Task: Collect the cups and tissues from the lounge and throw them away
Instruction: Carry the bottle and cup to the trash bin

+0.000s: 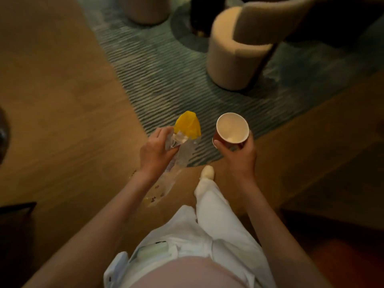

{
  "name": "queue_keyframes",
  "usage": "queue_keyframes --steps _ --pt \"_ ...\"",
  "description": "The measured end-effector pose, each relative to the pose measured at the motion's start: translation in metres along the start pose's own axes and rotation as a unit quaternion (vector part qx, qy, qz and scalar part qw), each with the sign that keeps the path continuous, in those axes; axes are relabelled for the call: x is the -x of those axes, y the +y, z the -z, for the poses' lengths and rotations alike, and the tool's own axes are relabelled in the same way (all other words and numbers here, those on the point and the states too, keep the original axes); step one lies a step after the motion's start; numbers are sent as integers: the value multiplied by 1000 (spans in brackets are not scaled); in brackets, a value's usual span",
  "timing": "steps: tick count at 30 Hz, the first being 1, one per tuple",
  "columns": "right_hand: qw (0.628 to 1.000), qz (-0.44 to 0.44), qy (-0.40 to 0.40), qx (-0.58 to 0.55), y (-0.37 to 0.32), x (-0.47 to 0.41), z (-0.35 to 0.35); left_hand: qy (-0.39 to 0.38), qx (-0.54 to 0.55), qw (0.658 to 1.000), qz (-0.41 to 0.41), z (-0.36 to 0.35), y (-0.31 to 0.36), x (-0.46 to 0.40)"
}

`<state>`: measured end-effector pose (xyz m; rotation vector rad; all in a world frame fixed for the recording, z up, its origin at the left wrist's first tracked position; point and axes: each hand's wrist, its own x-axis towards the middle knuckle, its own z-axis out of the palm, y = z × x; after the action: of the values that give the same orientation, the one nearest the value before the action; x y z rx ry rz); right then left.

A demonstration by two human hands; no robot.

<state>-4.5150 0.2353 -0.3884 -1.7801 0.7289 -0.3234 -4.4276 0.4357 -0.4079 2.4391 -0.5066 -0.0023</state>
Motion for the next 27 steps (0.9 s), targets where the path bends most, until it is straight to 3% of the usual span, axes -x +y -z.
queue_keyframes --steps 9,17,27 --pt "987 72 -143 -10 -95 -170 -136 103 -8 986 132 57 -85 -134" --pt "959 161 -234 19 -192 -306 -267 172 -15 972 162 126 -150 -279" --pt "929 214 -302 18 -286 -418 -515 250 -9 939 236 208 -315 -421"
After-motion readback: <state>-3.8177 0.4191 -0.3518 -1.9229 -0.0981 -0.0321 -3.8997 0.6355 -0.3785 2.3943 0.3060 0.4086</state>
